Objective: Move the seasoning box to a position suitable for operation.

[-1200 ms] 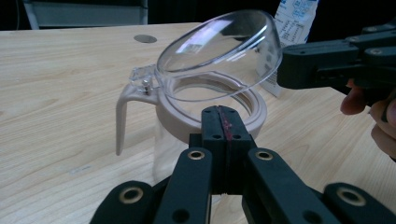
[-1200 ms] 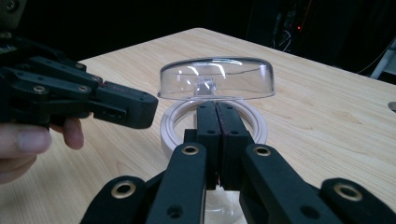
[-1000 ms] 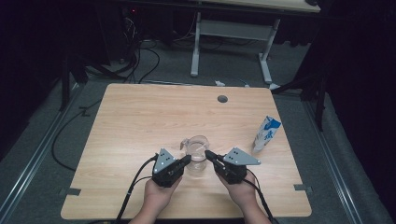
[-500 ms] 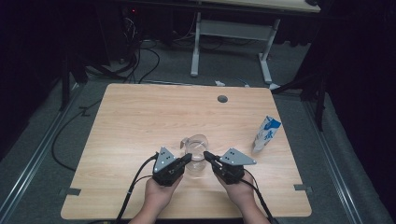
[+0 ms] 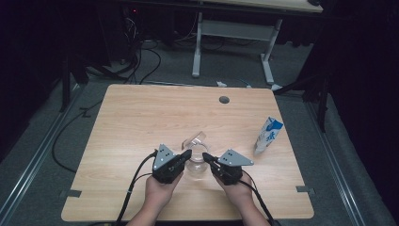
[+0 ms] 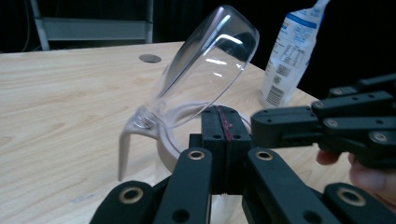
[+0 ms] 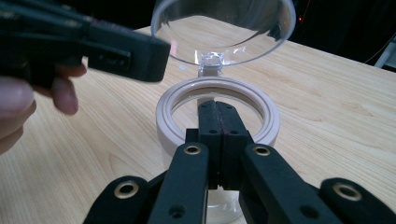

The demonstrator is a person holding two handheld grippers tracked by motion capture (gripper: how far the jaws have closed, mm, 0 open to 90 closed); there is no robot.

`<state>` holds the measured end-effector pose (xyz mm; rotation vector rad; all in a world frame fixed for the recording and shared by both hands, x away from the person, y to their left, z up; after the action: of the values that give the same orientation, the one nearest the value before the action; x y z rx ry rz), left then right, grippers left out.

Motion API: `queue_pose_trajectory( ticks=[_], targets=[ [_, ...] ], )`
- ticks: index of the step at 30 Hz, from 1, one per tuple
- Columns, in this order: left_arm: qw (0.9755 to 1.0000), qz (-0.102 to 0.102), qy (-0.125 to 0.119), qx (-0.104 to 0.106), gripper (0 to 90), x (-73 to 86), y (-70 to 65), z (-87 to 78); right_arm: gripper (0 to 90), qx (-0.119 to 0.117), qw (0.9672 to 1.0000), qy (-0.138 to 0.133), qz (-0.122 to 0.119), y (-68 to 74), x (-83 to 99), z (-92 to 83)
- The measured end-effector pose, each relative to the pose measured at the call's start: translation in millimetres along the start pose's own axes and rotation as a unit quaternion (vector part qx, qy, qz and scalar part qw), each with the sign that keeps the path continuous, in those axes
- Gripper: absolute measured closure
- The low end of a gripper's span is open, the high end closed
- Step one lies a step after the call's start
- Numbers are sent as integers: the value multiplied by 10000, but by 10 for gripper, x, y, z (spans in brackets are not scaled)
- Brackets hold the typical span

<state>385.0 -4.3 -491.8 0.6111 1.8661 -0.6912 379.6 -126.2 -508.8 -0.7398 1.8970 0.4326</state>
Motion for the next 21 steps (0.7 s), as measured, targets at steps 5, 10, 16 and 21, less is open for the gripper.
queue_pose_trajectory(
  ticks=[5,10,16,21],
  targets=[
    [9999,-3,-55,-133,900,-60,97,1,900,-19,10000,-4,6,-1,2,-3],
    [9998,-53,-48,-204,900,-72,157,-3,900,-25,10000,1,9,-3,5,-7],
    [9995,-64,-50,-290,900,-78,214,-7,900,-45,10000,-4,-2,-7,6,-12],
    [9995,-92,-50,-303,900,-70,230,-13,900,-37,10000,1,-11,-5,8,-15]
  ],
)
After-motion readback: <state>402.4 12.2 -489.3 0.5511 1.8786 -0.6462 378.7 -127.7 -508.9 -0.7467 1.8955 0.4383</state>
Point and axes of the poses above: each handheld gripper's, and its own axes: z roughly forward along the jaws, x roughly out of its underside, y roughly to its left, the point moved 8 cm from there along z, roughly forward along the jaws, and after that the axes turned 2 degrees about y, right-handed, at the moved point
